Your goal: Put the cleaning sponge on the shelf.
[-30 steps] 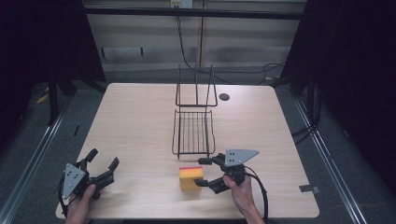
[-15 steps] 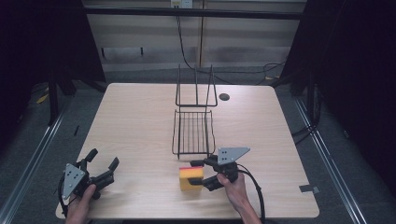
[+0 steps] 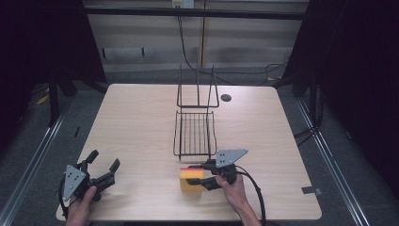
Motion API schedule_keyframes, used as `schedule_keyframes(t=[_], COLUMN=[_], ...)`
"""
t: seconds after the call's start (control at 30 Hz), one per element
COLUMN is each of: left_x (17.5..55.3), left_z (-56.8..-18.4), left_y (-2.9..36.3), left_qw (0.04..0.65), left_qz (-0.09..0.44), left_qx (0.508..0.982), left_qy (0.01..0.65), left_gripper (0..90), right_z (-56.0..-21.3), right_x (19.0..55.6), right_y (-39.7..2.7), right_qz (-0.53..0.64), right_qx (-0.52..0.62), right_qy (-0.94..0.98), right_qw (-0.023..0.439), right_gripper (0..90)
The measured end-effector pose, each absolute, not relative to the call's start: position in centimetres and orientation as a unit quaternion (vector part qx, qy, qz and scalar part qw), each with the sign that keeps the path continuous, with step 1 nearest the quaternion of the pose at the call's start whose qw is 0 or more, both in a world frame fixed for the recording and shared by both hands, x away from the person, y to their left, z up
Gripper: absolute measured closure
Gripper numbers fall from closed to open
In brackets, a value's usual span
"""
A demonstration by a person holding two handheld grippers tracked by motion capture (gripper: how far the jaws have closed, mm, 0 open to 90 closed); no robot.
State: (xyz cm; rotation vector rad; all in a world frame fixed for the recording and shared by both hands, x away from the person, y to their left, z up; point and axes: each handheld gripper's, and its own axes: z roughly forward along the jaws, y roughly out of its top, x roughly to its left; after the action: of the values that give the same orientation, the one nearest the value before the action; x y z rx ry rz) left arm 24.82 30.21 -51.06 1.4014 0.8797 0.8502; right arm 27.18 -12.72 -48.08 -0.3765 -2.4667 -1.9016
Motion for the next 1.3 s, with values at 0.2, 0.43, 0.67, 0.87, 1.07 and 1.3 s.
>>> schedule_keyframes(t=[0.2,0.43,0.67,0.87,1.07,1.3], left_x=[24.8,24.8,24.8,24.8,24.8,24.8], left_z=[-51.1,-51.1,-51.1,-51.1,-51.1,-51.1], left_y=[30.2,30.2,30.2,30.2,30.2,30.2], left_qw=[0.598,0.598,0.598,0.597,0.598,0.598], left_qz=[0.366,0.366,0.366,0.367,0.366,0.366], left_qx=[0.603,0.604,0.604,0.604,0.604,0.604], left_qy=[0.379,0.379,0.379,0.379,0.379,0.379], left_gripper=[15.6,15.6,15.6,15.6,15.6,15.5], right_z=[-48.0,-47.7,-47.4,-47.1,-46.8,-45.7], right_x=[27.1,27.1,27.1,27.1,27.1,27.4], right_y=[-12.7,-12.8,-13.0,-13.3,-13.4,-13.5], right_qz=[-0.605,-0.607,-0.609,-0.611,-0.608,-0.612], right_qx=[-0.119,-0.114,-0.123,-0.125,-0.123,-0.119], right_qy=[-0.787,-0.786,-0.784,-0.782,-0.784,-0.781], right_qw=[0.002,-0.002,-0.005,-0.007,-0.008,-0.017], right_gripper=[58.2,58.8,59.1,59.2,59.3,59.3])
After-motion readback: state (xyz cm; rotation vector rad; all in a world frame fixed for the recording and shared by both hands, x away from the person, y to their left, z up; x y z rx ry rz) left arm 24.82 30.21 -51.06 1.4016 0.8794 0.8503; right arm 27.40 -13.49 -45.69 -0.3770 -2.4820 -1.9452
